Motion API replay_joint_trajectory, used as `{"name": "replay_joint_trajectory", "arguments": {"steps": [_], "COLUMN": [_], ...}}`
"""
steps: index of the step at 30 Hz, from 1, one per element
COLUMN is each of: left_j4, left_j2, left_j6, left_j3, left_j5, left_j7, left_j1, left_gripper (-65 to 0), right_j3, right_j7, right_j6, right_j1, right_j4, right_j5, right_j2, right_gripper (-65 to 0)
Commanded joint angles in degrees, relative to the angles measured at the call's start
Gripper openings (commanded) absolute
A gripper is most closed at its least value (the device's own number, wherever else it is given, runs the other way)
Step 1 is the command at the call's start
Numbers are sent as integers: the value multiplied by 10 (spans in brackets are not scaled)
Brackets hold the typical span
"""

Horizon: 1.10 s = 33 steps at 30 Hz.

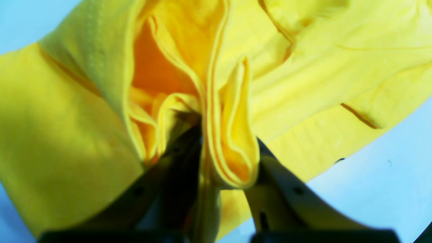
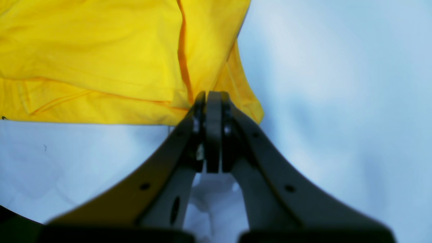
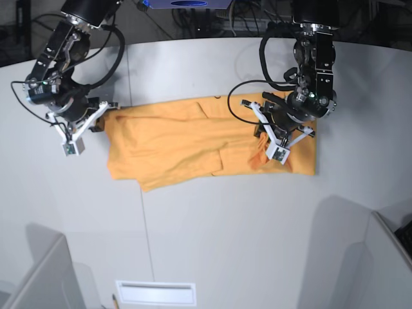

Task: Fold the T-shirt properly
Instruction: 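Carry the strip end in the left gripper toward the right gripper, folding it over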

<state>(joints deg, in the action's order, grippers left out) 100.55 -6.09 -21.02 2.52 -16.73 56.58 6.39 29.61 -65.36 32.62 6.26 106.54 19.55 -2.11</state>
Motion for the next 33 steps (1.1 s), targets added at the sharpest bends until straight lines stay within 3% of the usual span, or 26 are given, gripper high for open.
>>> {"name": "replay_joint_trajectory", "arguments": {"steps": [1,5,10,17,24,27,29,31,33], "left_j4": [9,9,9,9,28,65,86,102,109], "left_j2": [-1,-1,0,7,27,24,24,24,24], "left_j6": [-2,-2,-2,-2,-2,-2,-2,-2,-3], "left_j3": [0,0,-30,-114,-122,-99,-44,10,63], "left_j5": [-7,-9,-11,-8,-11,-12,-12,-12,-12], "left_j7": [-9,-9,-9,-9,-9,-9,-9,-9,-9], "left_j1": [-10,-10,-10,-11,-9,2,29,46,61], "left_gripper": [-607,-477,-397,-375,-375,-385,-402,-481,-645], "right_j3": [0,0,0,0,0,0,0,0,0], "right_j7": [11,11,11,11,11,10,-2,-19,-40], "right_j6": [1,1,1,1,1,1,0,-1,-1], "right_j1": [-8,-8,-7,-8,-9,-16,-26,-45,-70], "right_j4": [12,11,11,11,11,11,9,8,-7], "right_j5": [8,8,8,8,8,8,8,8,8], "right_j2": [3,2,2,2,2,3,5,7,7], "right_gripper": [-650,-650,-650,-650,-650,-650,-650,-650,-650]}}
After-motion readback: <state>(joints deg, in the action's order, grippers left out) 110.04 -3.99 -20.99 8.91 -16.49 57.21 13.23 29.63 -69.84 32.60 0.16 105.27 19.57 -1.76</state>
